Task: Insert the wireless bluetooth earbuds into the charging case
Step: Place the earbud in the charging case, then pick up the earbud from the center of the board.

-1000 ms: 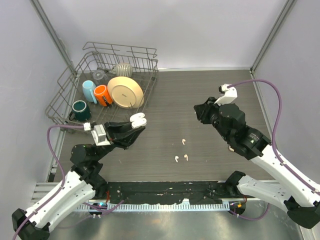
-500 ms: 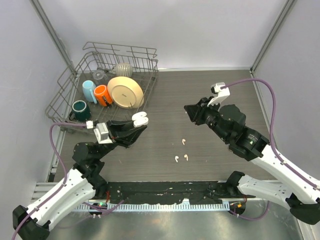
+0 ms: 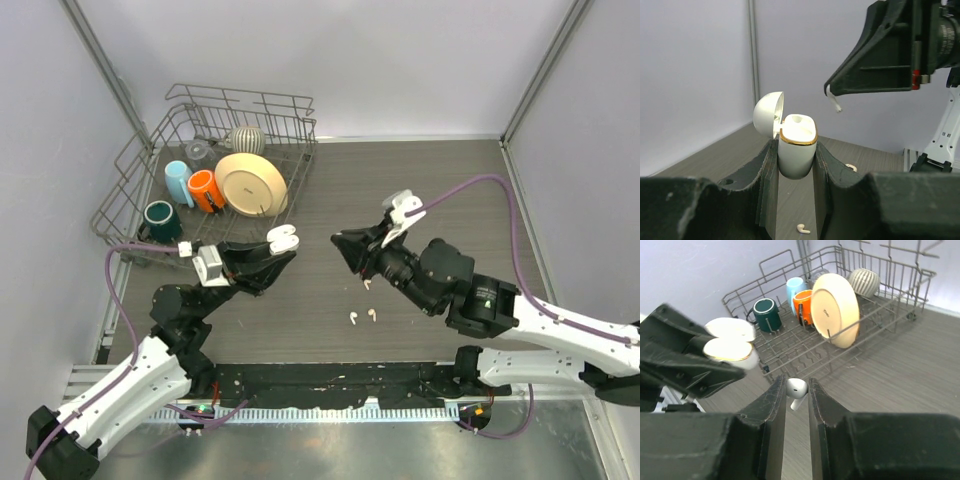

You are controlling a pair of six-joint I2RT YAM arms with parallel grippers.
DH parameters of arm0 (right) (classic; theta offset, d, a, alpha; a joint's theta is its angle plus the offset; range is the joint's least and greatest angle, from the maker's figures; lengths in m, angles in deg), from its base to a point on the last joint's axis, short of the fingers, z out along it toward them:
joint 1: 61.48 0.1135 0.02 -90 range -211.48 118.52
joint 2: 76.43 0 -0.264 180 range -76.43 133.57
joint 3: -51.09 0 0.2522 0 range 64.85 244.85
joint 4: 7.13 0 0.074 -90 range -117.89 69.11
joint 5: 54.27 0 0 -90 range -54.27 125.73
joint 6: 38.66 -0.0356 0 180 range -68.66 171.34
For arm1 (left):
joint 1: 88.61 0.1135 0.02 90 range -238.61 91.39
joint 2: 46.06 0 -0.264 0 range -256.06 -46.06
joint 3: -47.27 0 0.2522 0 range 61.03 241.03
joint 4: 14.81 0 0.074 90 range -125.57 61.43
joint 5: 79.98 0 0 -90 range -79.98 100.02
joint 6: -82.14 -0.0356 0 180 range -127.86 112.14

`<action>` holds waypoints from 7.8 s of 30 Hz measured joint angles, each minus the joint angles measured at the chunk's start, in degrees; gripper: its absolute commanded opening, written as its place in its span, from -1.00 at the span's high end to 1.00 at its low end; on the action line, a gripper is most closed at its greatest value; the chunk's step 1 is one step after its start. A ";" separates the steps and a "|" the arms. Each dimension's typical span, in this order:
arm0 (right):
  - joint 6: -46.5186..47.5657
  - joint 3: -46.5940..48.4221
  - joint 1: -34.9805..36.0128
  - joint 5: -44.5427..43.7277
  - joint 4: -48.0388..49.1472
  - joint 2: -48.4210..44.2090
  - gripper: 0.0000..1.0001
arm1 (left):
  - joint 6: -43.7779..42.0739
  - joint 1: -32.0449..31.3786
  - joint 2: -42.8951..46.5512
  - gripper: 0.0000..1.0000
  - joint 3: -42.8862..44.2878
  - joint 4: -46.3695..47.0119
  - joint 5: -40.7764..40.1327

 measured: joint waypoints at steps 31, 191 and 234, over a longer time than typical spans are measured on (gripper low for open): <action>15.67 0.15 12.28 -5.44 20.20 8.59 0.98 | -7.91 0.00 -1.25 1.00 -0.61 -1.84 4.92; 11.56 -2.84 10.08 -3.56 20.20 1.18 -0.64 | -1.68 -0.37 -2.32 1.00 0.26 3.08 1.18; -32.76 -5.90 -10.45 16.39 -30.03 27.04 0.02 | -1.68 -0.37 5.18 1.00 -1.18 -0.42 1.22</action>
